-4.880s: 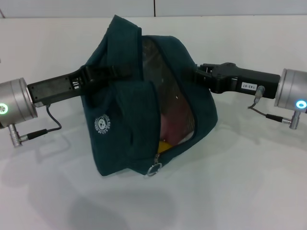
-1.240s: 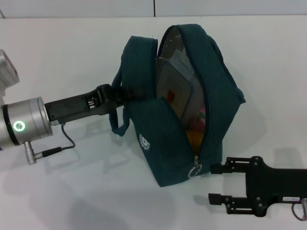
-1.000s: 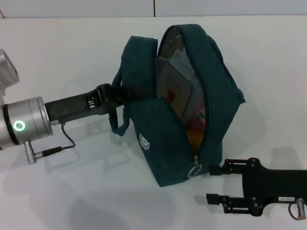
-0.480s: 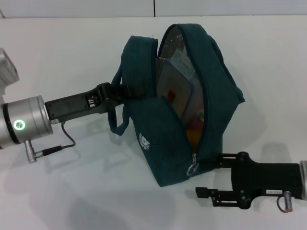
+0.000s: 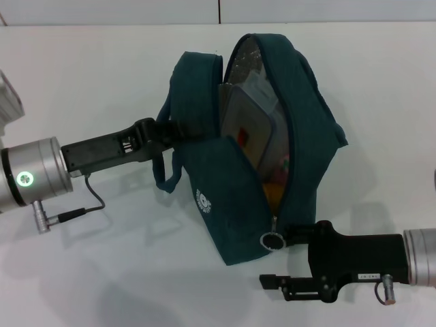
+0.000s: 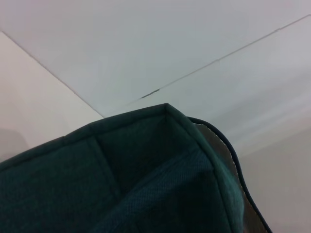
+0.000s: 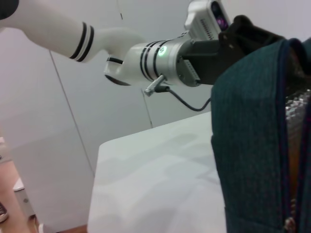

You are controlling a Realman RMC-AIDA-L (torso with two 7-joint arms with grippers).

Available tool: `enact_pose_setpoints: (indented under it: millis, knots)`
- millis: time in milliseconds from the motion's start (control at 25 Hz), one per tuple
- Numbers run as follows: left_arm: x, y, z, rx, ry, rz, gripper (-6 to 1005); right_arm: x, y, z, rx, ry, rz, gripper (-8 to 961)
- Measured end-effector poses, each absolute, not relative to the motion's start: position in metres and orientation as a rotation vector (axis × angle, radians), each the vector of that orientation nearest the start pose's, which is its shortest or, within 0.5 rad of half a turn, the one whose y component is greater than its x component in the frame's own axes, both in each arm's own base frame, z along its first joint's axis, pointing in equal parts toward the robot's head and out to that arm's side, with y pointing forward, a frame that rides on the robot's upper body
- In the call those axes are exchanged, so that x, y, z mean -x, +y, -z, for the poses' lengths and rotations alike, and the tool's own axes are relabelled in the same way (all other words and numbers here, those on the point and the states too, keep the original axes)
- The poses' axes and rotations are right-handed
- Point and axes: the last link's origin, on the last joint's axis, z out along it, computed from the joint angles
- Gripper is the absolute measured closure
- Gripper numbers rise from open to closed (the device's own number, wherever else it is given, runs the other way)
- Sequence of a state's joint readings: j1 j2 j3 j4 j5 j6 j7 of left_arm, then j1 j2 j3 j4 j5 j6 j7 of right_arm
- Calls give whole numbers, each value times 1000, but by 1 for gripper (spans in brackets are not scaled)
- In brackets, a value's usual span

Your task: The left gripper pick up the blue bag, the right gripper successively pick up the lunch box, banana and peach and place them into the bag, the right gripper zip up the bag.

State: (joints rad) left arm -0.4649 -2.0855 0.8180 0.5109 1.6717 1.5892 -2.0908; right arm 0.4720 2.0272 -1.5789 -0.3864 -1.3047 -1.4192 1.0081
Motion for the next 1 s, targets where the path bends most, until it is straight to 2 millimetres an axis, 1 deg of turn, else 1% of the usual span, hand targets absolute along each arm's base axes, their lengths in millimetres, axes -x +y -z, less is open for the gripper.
enact_pose_setpoints:
  millis: [200,640,920,1000]
  knots:
    - [255,308,16,2346,-1803,1225,938,-260,267,81,2961,383,-784,420]
    - [254,309,16,2348,-1801,1225,933,-262,269,81,2933,398,-769,466]
    - [254,308,16,2348,-1801,1225,929,-262,270,79,2898,420,-801,495]
    - [254,308,16,2348,-1801,1224,929,-262,270,78,2894,421,-809,551]
